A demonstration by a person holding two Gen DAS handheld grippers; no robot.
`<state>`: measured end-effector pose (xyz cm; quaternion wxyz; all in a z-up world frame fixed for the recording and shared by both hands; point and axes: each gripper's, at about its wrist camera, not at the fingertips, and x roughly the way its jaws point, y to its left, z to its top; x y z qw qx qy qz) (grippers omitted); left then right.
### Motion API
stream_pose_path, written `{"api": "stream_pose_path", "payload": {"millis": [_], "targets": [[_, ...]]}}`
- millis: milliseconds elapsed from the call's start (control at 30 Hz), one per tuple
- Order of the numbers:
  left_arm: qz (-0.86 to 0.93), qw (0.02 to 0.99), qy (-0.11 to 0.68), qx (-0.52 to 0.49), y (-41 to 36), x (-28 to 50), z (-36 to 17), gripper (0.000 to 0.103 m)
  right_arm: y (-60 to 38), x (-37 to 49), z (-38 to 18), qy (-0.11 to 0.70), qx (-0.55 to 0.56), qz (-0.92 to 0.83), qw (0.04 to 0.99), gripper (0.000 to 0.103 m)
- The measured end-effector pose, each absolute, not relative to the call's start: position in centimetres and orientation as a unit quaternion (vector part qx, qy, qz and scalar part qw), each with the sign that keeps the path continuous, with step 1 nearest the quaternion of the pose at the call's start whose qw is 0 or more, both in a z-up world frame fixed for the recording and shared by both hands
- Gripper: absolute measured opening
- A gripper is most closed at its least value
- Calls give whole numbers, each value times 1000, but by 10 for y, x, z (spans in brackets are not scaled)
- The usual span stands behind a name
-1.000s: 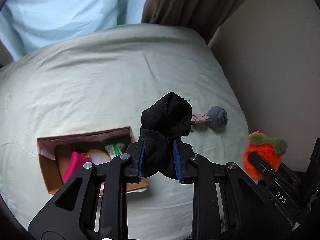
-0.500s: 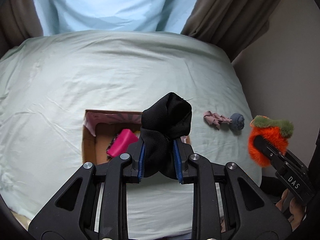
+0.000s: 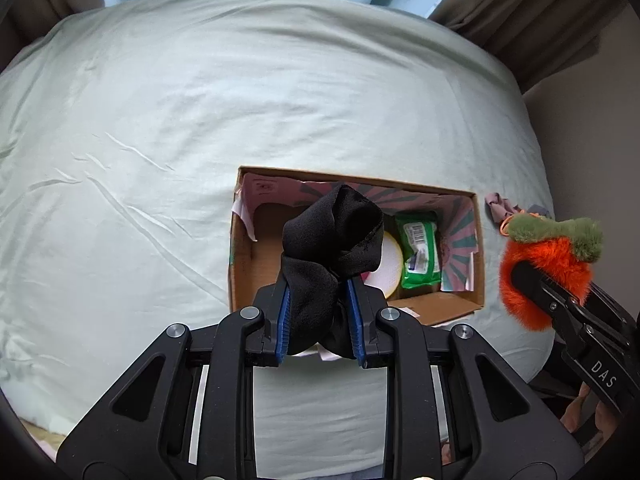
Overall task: Organize soft objects
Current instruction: 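Carry the black sock and orange toy over the box with both tools, then open both tools to drop the sock and orange toy into the box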
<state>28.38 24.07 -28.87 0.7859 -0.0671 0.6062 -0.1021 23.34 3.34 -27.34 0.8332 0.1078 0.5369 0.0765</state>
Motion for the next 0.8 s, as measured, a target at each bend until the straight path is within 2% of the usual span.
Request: {"api": "stream_pose_path", "payload": {"millis": [433, 633, 667, 733, 767, 800], "targets": [[-92, 716, 691, -36, 219, 349, -408, 21, 28, 306, -389, 642, 103, 76, 756, 35], [-104, 697, 709, -24, 212, 355, -432, 21, 31, 322, -411, 665, 116, 80, 733, 36], [-109, 698, 708, -18, 209, 355, -433, 24, 31, 325, -414, 670, 118, 79, 729, 35], [-120, 700, 704, 3, 200, 354, -431, 58, 29, 331, -421, 681, 124, 76, 718, 40], [-125, 702, 701, 12, 195, 353, -430, 100, 27, 334, -424, 686, 128, 73, 713, 40], [-129, 705, 697, 19, 190, 352, -428, 103, 25, 336, -427, 691, 133, 70, 707, 49]]}}
